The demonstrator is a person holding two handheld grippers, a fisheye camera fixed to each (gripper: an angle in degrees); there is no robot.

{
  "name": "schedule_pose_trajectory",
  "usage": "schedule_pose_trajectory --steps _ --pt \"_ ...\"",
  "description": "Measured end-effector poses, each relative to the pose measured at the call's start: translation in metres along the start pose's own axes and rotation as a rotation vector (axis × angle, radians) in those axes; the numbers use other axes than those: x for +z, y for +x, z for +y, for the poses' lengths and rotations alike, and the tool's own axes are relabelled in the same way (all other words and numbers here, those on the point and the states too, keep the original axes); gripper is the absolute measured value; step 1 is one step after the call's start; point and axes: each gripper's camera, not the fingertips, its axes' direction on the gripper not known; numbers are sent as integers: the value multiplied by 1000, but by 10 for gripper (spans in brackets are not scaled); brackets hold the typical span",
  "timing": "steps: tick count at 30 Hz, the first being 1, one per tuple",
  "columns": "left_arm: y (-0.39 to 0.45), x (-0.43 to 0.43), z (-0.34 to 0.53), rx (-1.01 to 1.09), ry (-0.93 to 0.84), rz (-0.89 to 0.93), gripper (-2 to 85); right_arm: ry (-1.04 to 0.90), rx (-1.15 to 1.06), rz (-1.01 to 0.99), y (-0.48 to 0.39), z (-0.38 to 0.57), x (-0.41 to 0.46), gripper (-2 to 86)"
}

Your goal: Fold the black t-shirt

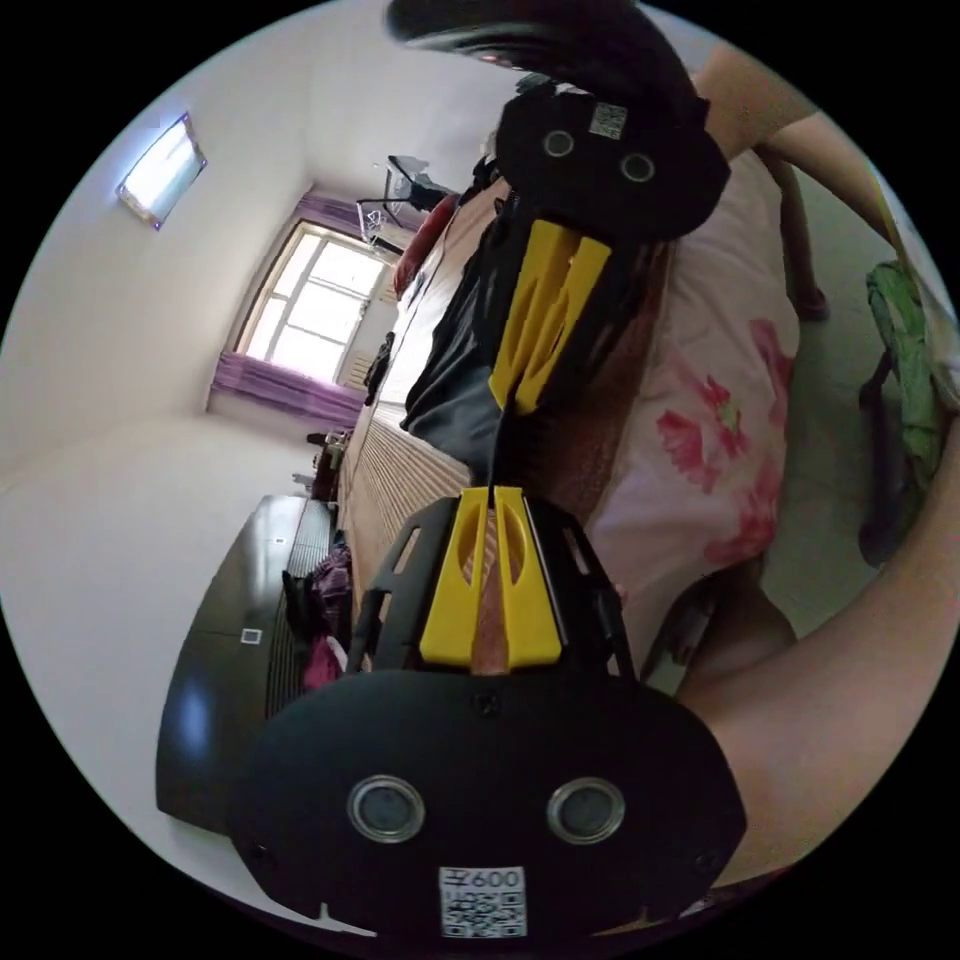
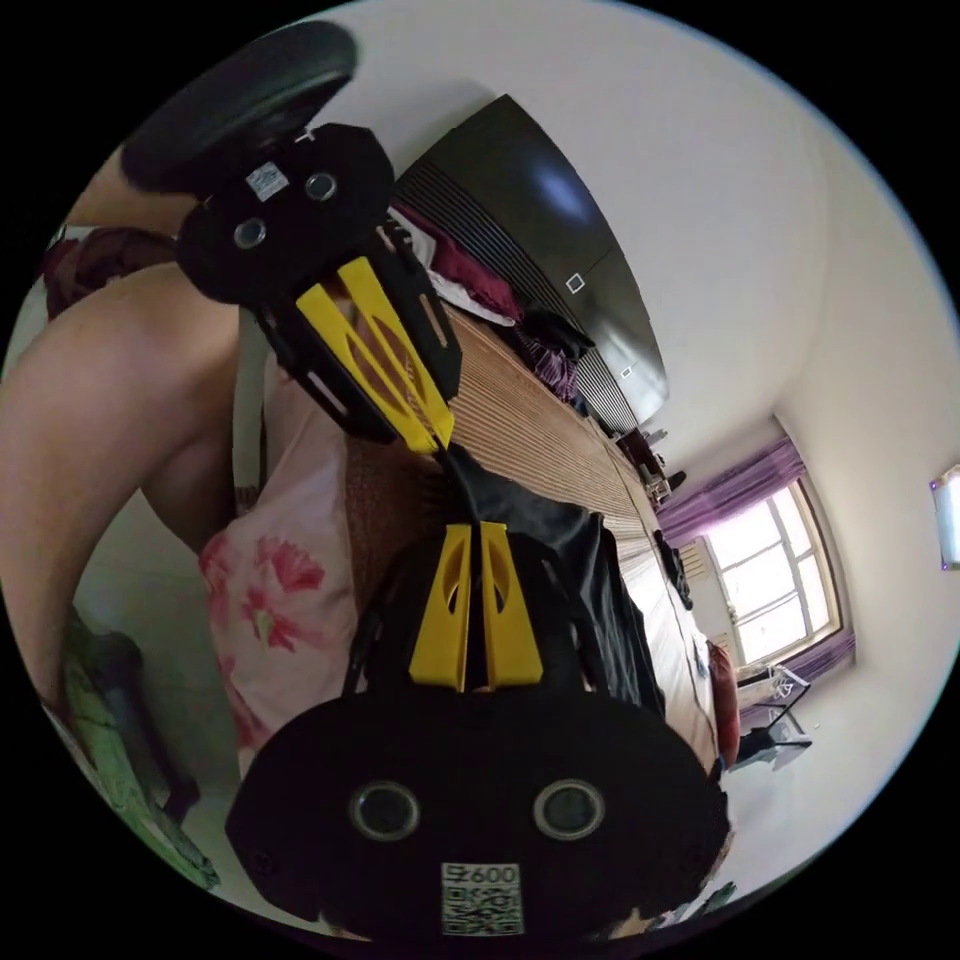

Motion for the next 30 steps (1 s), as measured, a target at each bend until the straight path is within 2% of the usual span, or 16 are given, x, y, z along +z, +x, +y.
schedule_pose_trajectory --steps 3,5,6,8,11,13,16,20,24,30 --pt "-68 -7 35 -195 -107 -50 13 -24 -34 10 -7 27 18 -9" --pt "-161 -7 70 -588 -183 -11 12 -25 -50 13 -10 46 31 -9" --pt "-186 -6 79 -685 -189 48 12 -26 -53 18 -11 50 34 -9" --pt "-268 3 107 -934 -32 412 12 -31 -59 32 -14 66 46 -9" --pt "-322 32 113 -965 117 779 13 -43 -45 30 -13 83 61 -9" --pt "-335 47 113 -951 221 887 14 -48 -35 30 -13 91 70 -9" --pt "-363 61 126 -1062 389 1066 19 -46 -46 52 -20 106 84 -9" --pt "-402 58 130 -1017 226 1098 54 -40 -45 64 -26 123 102 -9" --pt "-431 39 139 -1104 357 1103 81 -42 -50 66 -30 132 117 -9" --pt "-491 1 88 -973 287 1042 93 -42 -57 78 -40 138 136 -9"
